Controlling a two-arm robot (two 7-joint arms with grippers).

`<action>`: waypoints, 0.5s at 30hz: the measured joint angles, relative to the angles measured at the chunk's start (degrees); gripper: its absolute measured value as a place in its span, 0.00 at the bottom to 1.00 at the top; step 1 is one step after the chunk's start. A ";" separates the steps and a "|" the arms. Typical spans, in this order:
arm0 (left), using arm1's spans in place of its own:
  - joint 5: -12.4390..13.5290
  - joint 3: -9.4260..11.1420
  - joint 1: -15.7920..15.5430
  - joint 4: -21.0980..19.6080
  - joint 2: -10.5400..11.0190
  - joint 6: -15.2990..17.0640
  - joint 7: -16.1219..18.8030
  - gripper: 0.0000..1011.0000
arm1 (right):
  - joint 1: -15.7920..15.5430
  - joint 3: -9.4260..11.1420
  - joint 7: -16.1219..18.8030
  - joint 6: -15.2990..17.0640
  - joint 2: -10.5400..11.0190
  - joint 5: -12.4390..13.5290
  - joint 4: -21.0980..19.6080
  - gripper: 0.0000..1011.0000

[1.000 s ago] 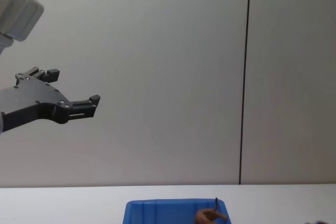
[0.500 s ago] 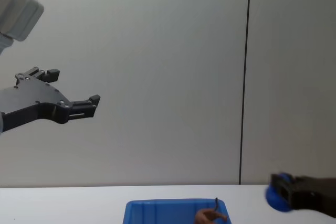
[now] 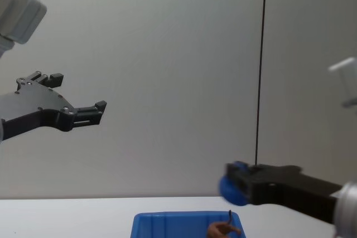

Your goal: Pick up the two dolls from the table and place them into the box.

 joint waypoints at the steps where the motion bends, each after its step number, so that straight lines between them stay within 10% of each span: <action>1: 0.00 0.00 0.00 0.00 0.00 0.00 0.00 0.99 | 0.25 -0.22 0.60 -0.03 -0.25 -0.26 0.26 0.11; 15: 0.00 0.00 0.00 0.00 0.00 0.00 0.00 0.99 | 3.69 -2.91 3.54 -0.18 -3.55 -3.70 5.25 0.51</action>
